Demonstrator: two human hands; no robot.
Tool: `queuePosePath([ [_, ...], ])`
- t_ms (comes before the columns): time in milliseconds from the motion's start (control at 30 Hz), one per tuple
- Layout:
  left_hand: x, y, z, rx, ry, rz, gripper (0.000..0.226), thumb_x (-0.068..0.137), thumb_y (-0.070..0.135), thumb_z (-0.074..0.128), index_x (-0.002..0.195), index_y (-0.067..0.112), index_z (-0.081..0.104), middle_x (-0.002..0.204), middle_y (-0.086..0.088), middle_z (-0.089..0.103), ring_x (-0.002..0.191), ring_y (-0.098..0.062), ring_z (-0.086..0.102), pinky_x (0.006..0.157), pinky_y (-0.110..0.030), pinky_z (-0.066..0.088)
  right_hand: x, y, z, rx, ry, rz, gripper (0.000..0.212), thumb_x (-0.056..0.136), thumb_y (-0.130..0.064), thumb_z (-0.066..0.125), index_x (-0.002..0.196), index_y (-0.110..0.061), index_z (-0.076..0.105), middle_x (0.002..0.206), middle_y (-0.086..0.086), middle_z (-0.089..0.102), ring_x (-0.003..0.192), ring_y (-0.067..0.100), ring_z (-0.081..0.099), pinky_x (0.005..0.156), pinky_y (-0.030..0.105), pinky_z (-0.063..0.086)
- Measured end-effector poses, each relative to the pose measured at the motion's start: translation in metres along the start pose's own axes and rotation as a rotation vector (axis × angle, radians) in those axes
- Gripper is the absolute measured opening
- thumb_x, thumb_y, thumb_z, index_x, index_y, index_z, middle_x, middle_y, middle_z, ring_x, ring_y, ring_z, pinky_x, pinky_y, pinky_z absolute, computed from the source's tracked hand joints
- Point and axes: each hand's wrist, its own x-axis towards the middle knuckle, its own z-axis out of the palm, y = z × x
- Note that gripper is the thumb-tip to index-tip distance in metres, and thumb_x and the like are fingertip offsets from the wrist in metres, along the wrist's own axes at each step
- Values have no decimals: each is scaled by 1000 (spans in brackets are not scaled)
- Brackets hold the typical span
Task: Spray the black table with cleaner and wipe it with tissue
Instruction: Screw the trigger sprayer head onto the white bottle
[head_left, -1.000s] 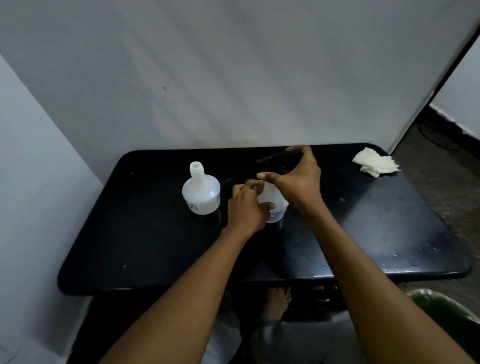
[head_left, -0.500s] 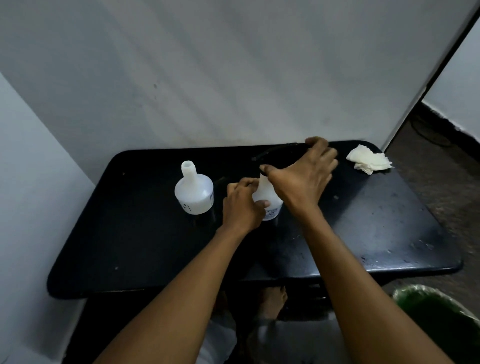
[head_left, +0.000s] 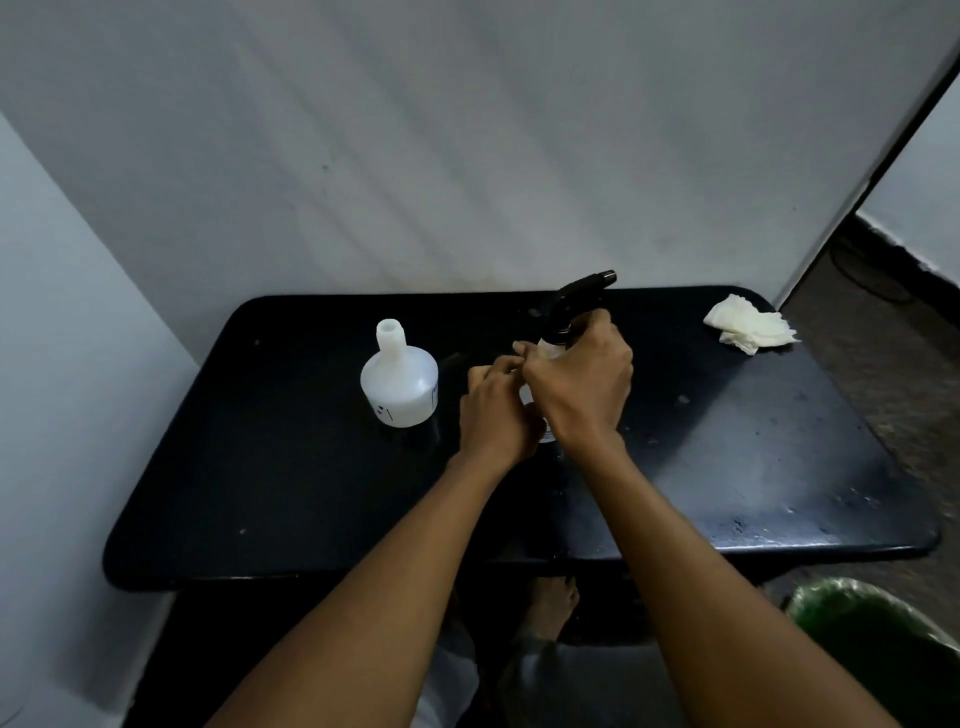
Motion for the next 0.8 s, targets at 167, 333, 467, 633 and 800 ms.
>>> queuePosePath([
  [167, -1, -1, 1, -64, 5, -41, 45, 86, 23, 66, 129, 22, 57, 139, 4, 50, 131, -23, 37, 98, -46, 46, 3, -1, 0, -11, -9, -49, 44, 82, -48, 77, 104, -11, 66, 100, 6, 63, 96, 26, 62, 73, 33, 51],
  [333, 1, -2, 3, -46, -18, -46, 48, 88, 27, 63, 134, 19, 55, 142, 5, 49, 136, -22, 32, 104, -45, 43, 11, -9, -9, 115, -57, -35, 21, 82, -31, 77, 81, -16, 62, 90, 3, 57, 78, 14, 54, 59, 14, 33],
  [467, 0, -3, 4, -109, -3, -35, 56, 85, 30, 68, 139, 21, 51, 140, 4, 50, 136, -23, 34, 107, -47, 39, 20, -19, -25, 338, -19, 55, 11, 73, -15, 76, 69, -15, 66, 63, -3, 64, 51, -3, 55, 47, 6, 38],
  [633, 0, -4, 8, -76, 28, 10, 55, 87, 33, 65, 139, 19, 51, 140, 6, 51, 131, -23, 35, 102, -42, 37, 29, -26, -51, 484, 11, 125, 9, 71, -22, 80, 72, -25, 72, 67, 0, 74, 65, 20, 74, 65, 38, 64],
  [800, 1, 0, 11, -57, 26, 29, 54, 88, 32, 64, 139, 19, 50, 142, 8, 50, 130, -23, 34, 100, -42, 36, 33, -32, -74, 550, 50, 117, 15, 67, -19, 82, 63, -30, 72, 64, 2, 74, 60, 28, 75, 65, 51, 64],
])
